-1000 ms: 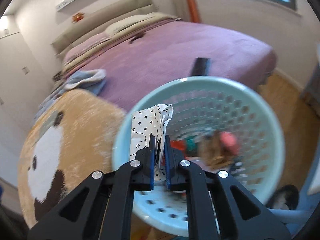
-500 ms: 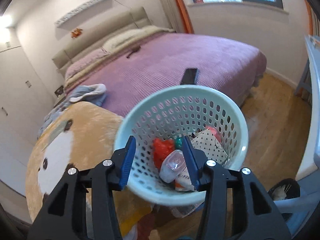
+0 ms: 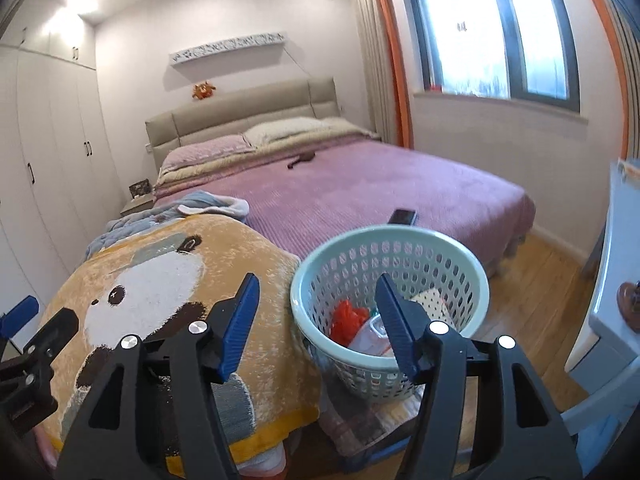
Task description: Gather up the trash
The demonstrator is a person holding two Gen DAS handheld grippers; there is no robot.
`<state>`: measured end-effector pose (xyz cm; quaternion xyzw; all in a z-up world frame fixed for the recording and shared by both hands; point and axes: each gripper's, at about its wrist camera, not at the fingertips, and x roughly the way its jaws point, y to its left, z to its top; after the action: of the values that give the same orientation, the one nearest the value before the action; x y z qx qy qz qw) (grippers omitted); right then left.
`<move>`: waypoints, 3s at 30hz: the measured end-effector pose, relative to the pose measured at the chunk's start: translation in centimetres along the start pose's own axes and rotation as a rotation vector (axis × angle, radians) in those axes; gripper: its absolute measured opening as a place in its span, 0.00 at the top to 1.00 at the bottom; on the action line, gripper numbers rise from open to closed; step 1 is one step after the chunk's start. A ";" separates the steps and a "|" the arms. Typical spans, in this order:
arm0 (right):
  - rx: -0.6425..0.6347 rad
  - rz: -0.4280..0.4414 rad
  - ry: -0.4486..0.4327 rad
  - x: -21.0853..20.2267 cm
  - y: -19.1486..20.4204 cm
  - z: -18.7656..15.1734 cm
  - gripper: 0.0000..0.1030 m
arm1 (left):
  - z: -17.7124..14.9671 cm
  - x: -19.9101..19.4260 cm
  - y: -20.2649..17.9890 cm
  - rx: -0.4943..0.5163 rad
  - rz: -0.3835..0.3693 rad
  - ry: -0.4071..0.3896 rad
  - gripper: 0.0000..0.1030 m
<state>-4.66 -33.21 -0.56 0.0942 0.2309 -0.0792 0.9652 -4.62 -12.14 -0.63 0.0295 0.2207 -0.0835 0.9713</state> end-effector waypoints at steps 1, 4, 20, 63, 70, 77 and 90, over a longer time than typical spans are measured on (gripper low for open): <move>-0.006 -0.001 -0.013 -0.3 0.1 -0.1 0.44 | 0.1 -0.1 0.2 -0.004 0.004 -0.007 0.10; -0.024 -0.001 -0.047 -1.1 0.9 -0.1 0.42 | 0.0 -0.7 0.8 -0.019 0.010 -0.030 0.08; -0.067 -0.038 -0.149 -2.8 2.6 0.1 0.40 | 0.3 -1.0 2.4 -0.073 0.018 -0.092 0.07; -0.060 -0.023 -0.080 -1.4 3.4 -0.6 0.30 | -0.3 0.0 4.2 -0.106 0.041 -0.023 0.07; -0.063 -0.018 -0.083 -1.8 3.4 -0.5 0.30 | -0.2 -0.2 4.3 -0.113 0.045 -0.026 0.07; -0.067 -0.015 -0.078 -1.9 3.5 -0.6 0.30 | -0.3 -0.4 4.4 -0.119 0.045 -0.026 0.07; -0.074 -0.008 -0.062 -1.8 4.0 -0.7 0.30 | -0.2 -0.8 5.1 -0.138 0.058 -0.034 0.07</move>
<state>-5.75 -28.98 0.22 0.0552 0.2042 -0.0776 0.9743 -4.51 -7.00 -0.37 -0.0325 0.2084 -0.0402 0.9767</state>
